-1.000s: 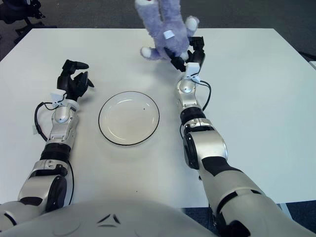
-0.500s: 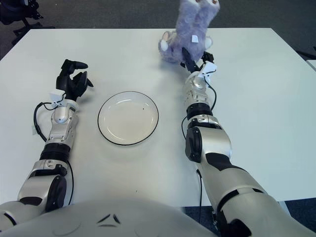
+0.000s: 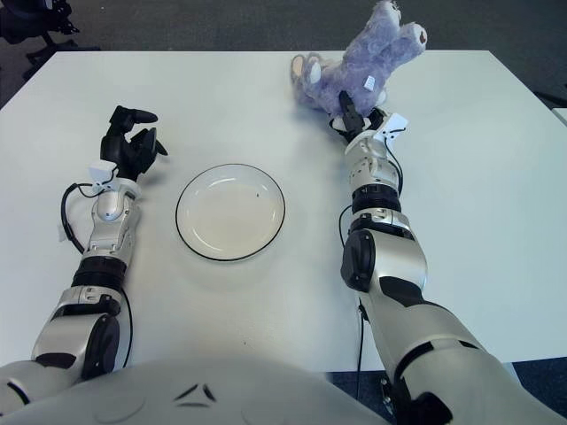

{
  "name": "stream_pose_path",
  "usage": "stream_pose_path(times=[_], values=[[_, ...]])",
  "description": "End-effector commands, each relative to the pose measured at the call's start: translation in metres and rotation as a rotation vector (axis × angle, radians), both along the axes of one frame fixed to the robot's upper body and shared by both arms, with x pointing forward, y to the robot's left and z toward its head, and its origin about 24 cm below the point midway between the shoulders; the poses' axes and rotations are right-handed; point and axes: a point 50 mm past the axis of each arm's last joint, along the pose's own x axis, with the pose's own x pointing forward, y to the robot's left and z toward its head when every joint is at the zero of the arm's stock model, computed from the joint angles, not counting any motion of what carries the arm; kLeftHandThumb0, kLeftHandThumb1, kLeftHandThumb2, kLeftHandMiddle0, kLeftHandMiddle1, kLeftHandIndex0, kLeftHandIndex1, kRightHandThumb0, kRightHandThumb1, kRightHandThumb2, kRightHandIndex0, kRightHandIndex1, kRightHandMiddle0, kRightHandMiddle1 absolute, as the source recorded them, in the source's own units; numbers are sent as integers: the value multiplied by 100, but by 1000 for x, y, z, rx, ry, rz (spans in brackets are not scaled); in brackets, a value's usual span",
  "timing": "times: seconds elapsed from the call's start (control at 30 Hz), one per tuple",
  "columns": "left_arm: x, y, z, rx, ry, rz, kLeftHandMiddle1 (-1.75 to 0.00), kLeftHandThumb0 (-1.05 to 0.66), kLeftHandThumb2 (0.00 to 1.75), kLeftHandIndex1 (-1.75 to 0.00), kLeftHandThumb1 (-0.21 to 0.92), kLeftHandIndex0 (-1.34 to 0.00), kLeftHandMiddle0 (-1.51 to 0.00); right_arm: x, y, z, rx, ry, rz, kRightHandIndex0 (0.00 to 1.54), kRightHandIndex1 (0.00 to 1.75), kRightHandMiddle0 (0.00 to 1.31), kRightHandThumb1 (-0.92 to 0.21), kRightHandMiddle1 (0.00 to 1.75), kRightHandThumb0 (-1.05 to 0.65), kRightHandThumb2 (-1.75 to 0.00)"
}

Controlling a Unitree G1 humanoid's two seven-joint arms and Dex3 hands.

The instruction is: Put the doll into the plate.

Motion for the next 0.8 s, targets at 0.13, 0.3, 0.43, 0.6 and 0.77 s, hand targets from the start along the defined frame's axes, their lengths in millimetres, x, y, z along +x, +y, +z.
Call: stream_pose_path(times=[0.13,0.3,0.43,0.6,0.77], values=[[-18,1,-36,-19,124,9,-175,-35,33,-154,92,-40,-86,-16,-3,-10,-7,36,60,87,175,60,-87,175,16,-8],[-18,1,-36,-18,123,10,-175,-35,33,-154,92,-40,-86,-31,-6,-8,-58,32,114,88,175,60,-87,175,15,-7],[-18,1,-36,-17,124,10,-175,-35,33,-154,92,-40,-85,-52,-11,-2,-132,24,176,87,175,57,-87,175,12,-7],[-18,1,-36,-16,123,10,-175,-35,33,-154,92,-40,-85,-70,-12,2,-173,21,215,85,175,53,-88,175,11,-6],[-17,1,-37,-16,123,10,-175,-35,33,-154,92,-40,-85,-86,-12,7,-204,18,237,84,175,51,-89,175,10,-6]])
